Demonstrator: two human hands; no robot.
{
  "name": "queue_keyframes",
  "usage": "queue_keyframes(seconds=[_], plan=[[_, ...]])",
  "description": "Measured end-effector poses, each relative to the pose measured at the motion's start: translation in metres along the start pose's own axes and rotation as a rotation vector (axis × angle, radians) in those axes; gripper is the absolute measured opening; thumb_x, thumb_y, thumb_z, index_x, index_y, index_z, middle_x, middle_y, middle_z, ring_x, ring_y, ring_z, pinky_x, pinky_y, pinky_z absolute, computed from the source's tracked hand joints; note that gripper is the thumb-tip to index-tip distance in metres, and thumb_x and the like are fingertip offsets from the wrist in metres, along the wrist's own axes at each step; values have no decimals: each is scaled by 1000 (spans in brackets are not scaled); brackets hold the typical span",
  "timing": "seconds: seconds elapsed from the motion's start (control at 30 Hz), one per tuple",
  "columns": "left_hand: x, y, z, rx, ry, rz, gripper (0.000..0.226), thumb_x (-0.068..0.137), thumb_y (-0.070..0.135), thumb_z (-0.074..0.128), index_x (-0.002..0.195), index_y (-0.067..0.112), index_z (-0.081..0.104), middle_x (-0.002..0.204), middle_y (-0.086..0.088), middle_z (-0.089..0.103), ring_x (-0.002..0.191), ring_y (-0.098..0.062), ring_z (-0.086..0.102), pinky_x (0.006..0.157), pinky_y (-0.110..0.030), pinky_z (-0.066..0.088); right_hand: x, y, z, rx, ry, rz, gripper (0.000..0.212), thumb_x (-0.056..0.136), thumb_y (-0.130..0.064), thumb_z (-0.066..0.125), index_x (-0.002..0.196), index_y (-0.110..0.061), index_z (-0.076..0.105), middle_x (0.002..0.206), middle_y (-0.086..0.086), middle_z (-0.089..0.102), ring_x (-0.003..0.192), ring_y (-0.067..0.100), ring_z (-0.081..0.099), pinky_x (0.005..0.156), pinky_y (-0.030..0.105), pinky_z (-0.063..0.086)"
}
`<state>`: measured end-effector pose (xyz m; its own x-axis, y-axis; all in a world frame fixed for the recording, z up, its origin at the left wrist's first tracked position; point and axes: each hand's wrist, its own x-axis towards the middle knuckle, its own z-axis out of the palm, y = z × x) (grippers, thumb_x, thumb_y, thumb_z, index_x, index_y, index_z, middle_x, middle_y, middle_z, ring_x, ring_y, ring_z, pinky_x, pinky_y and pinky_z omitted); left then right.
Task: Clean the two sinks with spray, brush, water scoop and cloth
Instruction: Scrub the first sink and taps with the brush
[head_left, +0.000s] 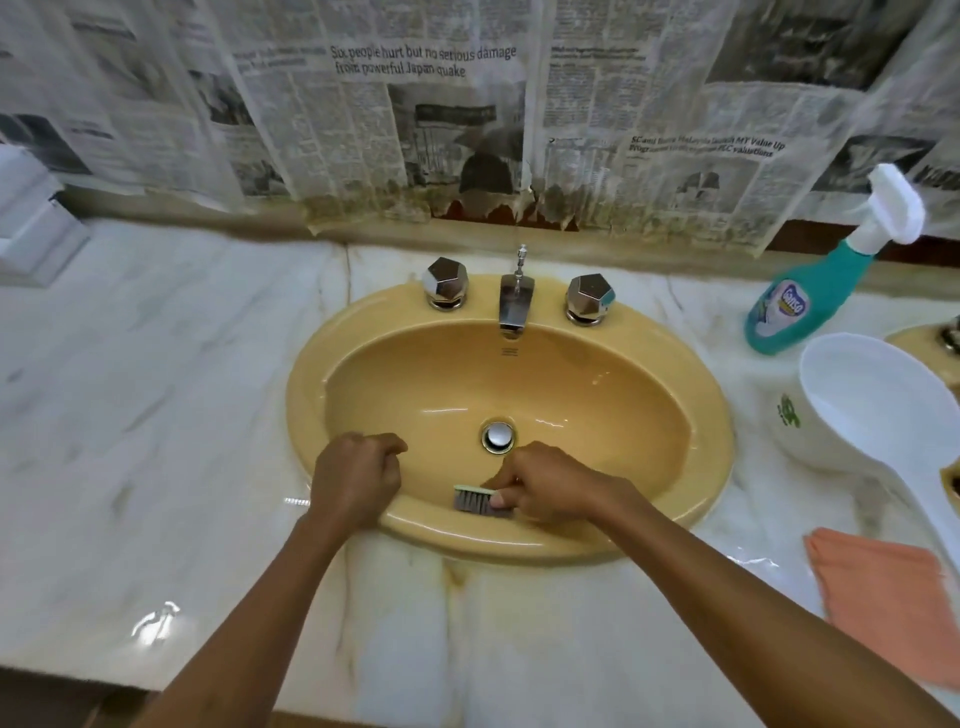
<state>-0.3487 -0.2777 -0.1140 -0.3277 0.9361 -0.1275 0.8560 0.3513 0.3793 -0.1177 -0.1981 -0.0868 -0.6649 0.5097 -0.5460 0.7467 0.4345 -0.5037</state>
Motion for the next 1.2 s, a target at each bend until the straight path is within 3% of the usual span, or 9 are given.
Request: queue_keyframes(seconds=[0.13, 0.23, 0.4, 0.57, 0.77, 0.83, 0.97, 1.1, 1.2], plan=[[1, -3, 2, -30, 56, 27, 44, 75, 28, 39, 96, 25, 78, 86, -3, 76, 84, -30, 68, 71, -32, 51, -9, 9, -3, -166, -1, 117, 28, 95, -31, 59, 121, -36, 67, 108, -9, 68, 106, 17, 55, 94, 38, 35], [4, -6, 3, -28, 56, 55, 45, 75, 30, 38, 94, 26, 78, 82, -2, 76, 80, -29, 67, 69, -31, 49, -4, 0, 8, -262, 33, 229, 14, 96, -28, 55, 100, -33, 67, 89, -9, 59, 101, 23, 51, 91, 42, 27], [6, -10, 5, -14, 58, 101, 39, 77, 29, 41, 88, 25, 77, 77, -4, 74, 77, -32, 66, 65, -30, 43, -7, -26, 5, -62, 92, 186, 29, 99, -24, 53, 120, -35, 70, 110, -6, 70, 103, 19, 50, 96, 39, 30], [8, -12, 5, 43, 25, 130, 27, 82, 25, 48, 85, 23, 75, 75, -3, 73, 73, -29, 64, 61, -28, 35, -7, -14, 13, -359, 71, 442, 23, 93, -23, 53, 111, -26, 67, 106, 0, 67, 106, 23, 55, 94, 44, 29], [8, -12, 4, 94, 32, 188, 25, 86, 22, 50, 87, 20, 75, 79, -7, 73, 75, -31, 65, 65, -29, 32, 7, -57, 9, -73, 93, 258, 25, 96, -23, 54, 111, -28, 73, 101, -3, 71, 98, 19, 53, 90, 39, 33], [7, -12, 3, 114, 21, 195, 26, 87, 22, 48, 88, 20, 74, 81, -7, 73, 78, -32, 65, 66, -30, 32, -3, -41, -1, -192, 36, 372, 19, 93, -23, 55, 102, -22, 71, 92, -1, 68, 93, 20, 55, 89, 40, 32], [8, -12, 2, 131, 8, 214, 27, 88, 24, 47, 90, 20, 73, 83, -6, 73, 80, -30, 66, 69, -31, 34, 3, -46, 6, -519, -23, 585, 19, 93, -28, 55, 109, -18, 58, 104, 2, 61, 102, 25, 59, 99, 46, 28], [9, -12, 1, 154, 5, 229, 27, 88, 25, 46, 91, 20, 72, 85, -6, 74, 80, -30, 65, 69, -30, 34, 19, -81, -3, -190, 8, 326, 13, 94, -30, 59, 88, -20, 67, 74, -11, 55, 83, 19, 52, 74, 31, 34], [9, -13, 1, 154, -2, 238, 28, 89, 25, 45, 91, 20, 72, 85, -6, 73, 80, -30, 65, 70, -31, 37, 13, -64, -16, -173, -79, 412, 12, 91, -21, 64, 100, -14, 70, 76, -12, 59, 80, 14, 56, 66, 24, 40]])
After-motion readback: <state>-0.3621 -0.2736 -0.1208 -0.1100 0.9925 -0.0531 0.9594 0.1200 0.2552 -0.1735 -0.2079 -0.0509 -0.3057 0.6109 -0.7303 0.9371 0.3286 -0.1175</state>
